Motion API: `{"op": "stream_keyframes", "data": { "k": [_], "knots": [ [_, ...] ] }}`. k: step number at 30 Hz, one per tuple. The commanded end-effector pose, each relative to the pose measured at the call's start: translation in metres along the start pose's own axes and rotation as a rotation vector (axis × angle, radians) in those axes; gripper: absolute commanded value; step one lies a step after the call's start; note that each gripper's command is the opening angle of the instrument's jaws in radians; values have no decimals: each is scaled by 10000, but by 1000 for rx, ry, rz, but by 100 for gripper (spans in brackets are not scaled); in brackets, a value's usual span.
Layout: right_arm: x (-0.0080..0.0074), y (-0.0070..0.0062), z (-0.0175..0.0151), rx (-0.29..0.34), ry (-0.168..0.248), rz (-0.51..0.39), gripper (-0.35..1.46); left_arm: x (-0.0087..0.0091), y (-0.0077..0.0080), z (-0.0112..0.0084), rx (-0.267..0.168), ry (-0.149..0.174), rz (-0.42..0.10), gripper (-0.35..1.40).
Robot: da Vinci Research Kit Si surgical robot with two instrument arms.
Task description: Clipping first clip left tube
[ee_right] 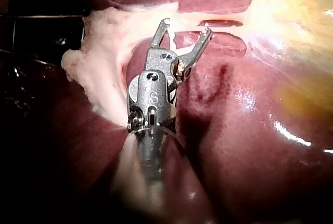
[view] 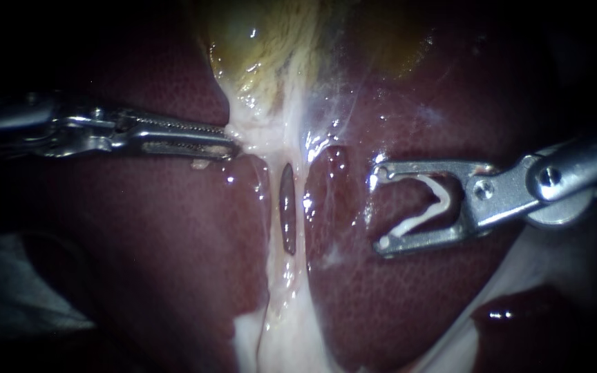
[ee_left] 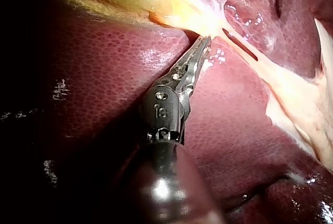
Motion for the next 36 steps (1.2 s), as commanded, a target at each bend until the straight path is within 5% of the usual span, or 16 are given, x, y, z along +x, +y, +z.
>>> {"op": "stream_keyframes", "data": {
  "k": [1,11,19,36],
  "knots": [
    [0,0,-1,0,-1,0,50,1,1,-2,-1,0,0,-35],
    [1,0,-1,0,-1,0,50,28,33,-50,-10,-6,-16,-35],
    [1,-1,-1,0,-1,0,50,55,44,-82,-1,33,-14,-35],
    [3,-1,8,1,-10,0,50,59,45,-89,1,45,-11,-35]
  ]
}}
